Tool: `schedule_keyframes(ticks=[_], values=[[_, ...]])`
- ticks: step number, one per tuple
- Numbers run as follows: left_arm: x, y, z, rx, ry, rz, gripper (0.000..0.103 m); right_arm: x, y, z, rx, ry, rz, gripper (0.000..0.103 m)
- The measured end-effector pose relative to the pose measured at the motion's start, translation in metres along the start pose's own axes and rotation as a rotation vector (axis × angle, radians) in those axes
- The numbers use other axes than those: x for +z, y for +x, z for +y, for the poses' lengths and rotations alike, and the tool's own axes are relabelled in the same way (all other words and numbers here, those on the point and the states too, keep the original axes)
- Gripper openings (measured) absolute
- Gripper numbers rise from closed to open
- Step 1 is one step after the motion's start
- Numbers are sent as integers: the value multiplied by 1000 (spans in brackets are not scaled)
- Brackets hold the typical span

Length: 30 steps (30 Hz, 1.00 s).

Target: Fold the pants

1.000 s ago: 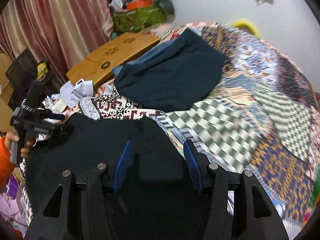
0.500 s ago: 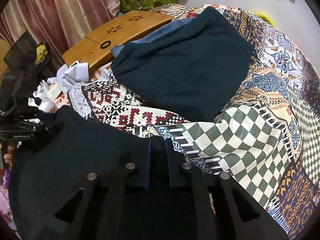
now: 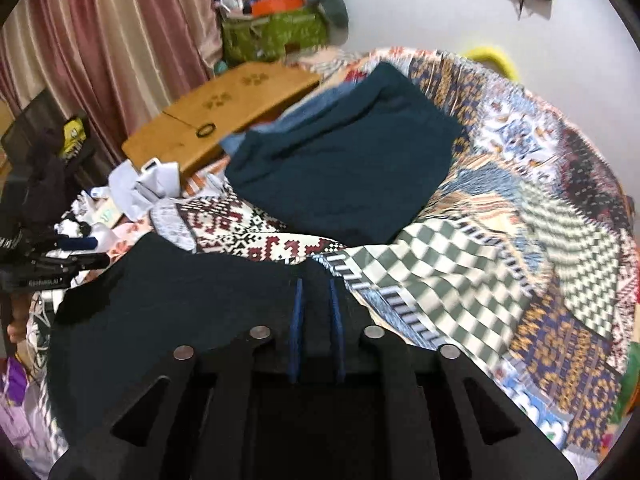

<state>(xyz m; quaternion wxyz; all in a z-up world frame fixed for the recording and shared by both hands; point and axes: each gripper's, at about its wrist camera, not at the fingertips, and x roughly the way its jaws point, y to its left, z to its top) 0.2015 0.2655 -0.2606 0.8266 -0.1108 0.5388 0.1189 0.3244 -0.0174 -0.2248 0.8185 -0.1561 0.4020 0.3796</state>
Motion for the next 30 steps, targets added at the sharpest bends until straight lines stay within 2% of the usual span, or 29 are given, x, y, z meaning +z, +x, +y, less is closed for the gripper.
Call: schedule_keyframes(ticks=[2,8,10,14,16,18,20,21,22,23,26,27,28,30], values=[[-11,-13,4,10,-5,-12,71,-11,-18,2,8,0,-20,27],[-44,-22,11,2,-54,31,79,-58,-53,10,-1,-3,-32,39],[-54,-21,12,-5,-75,52,80,-73,-60,14,-1,-12,-32,40],[-71,-13,14,-85,-130,114,80,-101,-66,19,3,-16,-15,43],[-76,-14,14,-108,-160,114,80,-117,-67,22,2,-22,-1,44],[-79,-14,15,-168,-199,128,79,-128,-72,23,0,-14,-22,44],[-81,-12,14,-217,-228,144,74,-136,-74,18,22,24,-24,46],[-82,-11,11,-236,-232,150,67,-138,-75,15,38,52,-24,46],[-82,-12,9,-239,-226,149,60,-141,-76,13,46,65,-30,46],[-81,-14,4,-228,-216,139,59,-143,-76,13,48,66,-35,46],[-79,-22,-9,-140,-162,87,47,-149,-77,13,51,79,-50,47],[-78,-24,-12,-89,-144,72,29,-151,-78,15,51,84,-53,47],[-77,-26,-15,-46,-120,57,24,-151,-78,15,53,88,-56,47],[-76,-31,-17,-21,-99,20,21,-154,-79,16,54,94,-60,47]])
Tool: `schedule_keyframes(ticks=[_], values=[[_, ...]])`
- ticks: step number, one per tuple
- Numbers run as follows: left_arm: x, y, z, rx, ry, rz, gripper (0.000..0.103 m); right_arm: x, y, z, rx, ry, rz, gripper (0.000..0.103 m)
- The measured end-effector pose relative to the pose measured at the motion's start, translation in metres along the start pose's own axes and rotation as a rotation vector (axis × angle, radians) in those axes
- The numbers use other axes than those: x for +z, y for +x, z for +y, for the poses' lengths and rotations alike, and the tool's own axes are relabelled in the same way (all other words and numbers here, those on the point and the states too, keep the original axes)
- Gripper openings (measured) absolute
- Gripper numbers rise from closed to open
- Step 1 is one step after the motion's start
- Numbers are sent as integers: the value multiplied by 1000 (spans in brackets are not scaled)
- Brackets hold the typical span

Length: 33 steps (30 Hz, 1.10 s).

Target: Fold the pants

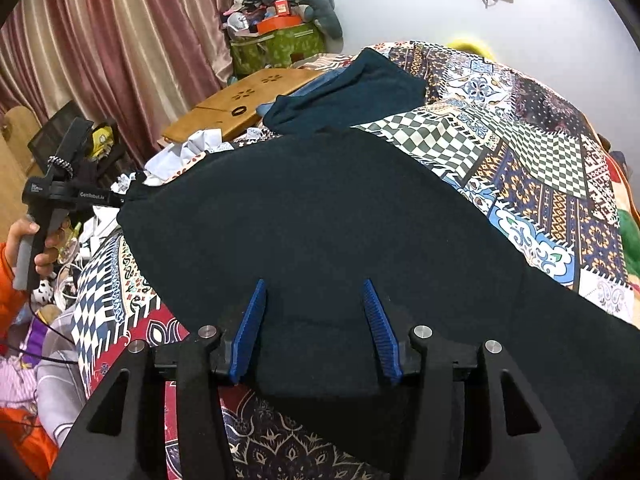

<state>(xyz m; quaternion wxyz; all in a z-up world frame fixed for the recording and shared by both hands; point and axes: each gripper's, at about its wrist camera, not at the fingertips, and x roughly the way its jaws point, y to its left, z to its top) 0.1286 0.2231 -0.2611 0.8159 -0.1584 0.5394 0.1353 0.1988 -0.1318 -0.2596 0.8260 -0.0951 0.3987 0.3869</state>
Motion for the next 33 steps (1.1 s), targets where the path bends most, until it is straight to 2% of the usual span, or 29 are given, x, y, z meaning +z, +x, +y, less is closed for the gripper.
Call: schedule_keyframes(ticks=[5,9,12,14,17,20,23,25,28,31,33], values=[[3,-18,2,59,46,-95,19,5,-4,-3,13,10,32,47],[0,-2,6,97,65,-67,19,18,-5,-14,-15,51,2,47],[-8,19,6,91,80,-4,20,16,4,-28,-33,103,34,47],[-10,16,3,112,113,-23,22,7,6,-37,-28,128,45,50],[-6,8,2,131,138,-27,29,-6,-6,-51,-16,178,51,60],[1,-1,5,132,118,-28,36,-24,-22,-72,-32,242,69,60],[13,-16,3,104,95,-53,45,-43,-45,-95,-103,293,92,60],[20,-25,-7,93,103,-80,52,-52,-65,-110,-152,324,67,60],[32,-34,-31,77,144,-115,63,-59,-104,-134,-215,401,-24,60],[41,-36,-61,23,181,-122,69,-68,-143,-160,-286,481,-135,61],[46,-34,-81,-26,199,-113,70,-71,-154,-176,-318,524,-170,61]])
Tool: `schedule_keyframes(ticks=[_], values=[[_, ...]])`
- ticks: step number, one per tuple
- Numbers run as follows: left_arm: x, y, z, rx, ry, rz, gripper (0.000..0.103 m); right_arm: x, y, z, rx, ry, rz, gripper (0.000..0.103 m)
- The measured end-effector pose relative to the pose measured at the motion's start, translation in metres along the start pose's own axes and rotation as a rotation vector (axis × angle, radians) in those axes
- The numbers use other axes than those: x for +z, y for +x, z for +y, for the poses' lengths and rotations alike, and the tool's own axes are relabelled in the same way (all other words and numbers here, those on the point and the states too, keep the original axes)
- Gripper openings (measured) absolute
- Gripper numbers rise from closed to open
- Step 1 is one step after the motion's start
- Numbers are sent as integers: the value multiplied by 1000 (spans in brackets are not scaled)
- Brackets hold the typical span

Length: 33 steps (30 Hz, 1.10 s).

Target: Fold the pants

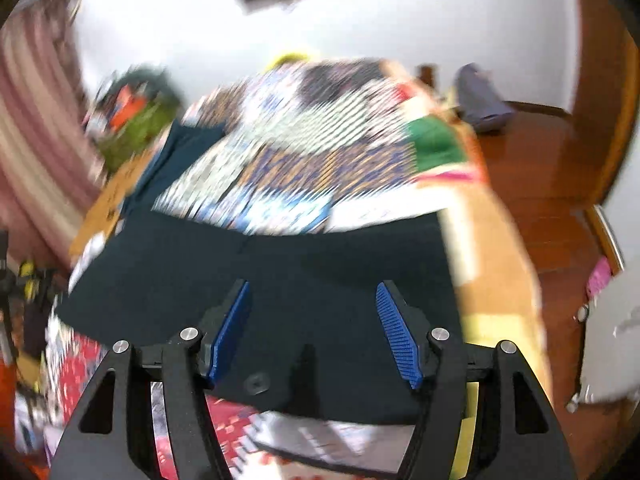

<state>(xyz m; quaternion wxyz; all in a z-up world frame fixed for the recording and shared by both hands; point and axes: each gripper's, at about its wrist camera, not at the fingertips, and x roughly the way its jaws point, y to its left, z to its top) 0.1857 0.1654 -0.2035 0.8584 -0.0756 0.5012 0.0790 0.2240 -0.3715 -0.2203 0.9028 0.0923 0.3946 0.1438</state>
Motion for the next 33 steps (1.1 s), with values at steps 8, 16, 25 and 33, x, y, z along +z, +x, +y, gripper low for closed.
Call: schedule_keyframes(ticks=[8,16,25,33], values=[[12,27,-95,-79,177,39,70,9,24,-44,-20,116,42,57],[3,43,-148,-143,257,61,75,15,52,-56,79,160,98,25],[-5,42,-168,-104,345,29,75,31,29,-51,-126,8,-62,10],[-1,47,-170,-108,321,39,77,28,17,-30,-100,-58,-14,17]])
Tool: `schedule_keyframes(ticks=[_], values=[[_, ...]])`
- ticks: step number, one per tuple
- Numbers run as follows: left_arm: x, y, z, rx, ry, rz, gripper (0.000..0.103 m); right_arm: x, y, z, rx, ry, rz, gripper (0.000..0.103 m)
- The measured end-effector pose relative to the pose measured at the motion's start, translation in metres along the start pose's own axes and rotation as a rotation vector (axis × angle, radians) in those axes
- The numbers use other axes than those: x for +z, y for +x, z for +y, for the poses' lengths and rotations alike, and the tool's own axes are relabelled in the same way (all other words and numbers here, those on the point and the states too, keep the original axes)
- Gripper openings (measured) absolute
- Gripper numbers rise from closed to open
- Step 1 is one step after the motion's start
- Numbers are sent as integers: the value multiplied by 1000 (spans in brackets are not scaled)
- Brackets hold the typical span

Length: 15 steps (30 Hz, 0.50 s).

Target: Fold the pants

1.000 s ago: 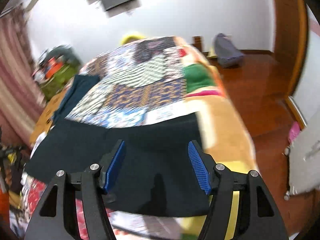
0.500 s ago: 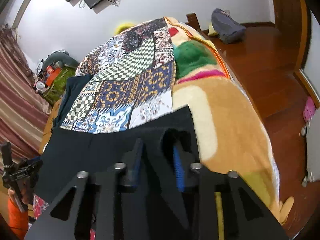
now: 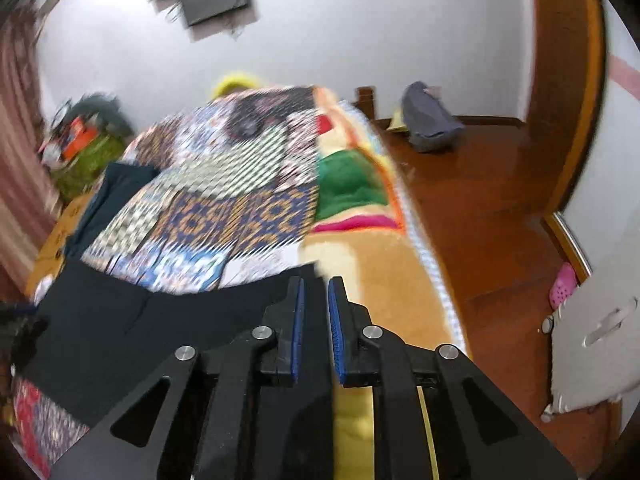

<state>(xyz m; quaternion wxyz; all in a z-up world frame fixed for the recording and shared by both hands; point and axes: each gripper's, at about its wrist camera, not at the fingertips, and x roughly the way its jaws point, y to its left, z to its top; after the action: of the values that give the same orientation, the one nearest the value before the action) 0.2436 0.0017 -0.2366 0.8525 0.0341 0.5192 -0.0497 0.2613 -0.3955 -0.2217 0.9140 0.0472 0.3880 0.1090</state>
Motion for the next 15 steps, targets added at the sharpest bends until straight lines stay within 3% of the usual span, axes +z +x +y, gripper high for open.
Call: schedule_keyframes(ticks=[4,9,12,15], values=[[8,4,-6,-4,4,13,77,-4,16,48,104,-101,43,47],[23,3,-16,4,27,5,77,-9,55,99,147,-223,122,48],[29,7,-22,3,37,7,83,-18,73,111,125,-250,187,48],[24,24,-26,-8,64,70,84,-33,85,104,100,-243,268,48]])
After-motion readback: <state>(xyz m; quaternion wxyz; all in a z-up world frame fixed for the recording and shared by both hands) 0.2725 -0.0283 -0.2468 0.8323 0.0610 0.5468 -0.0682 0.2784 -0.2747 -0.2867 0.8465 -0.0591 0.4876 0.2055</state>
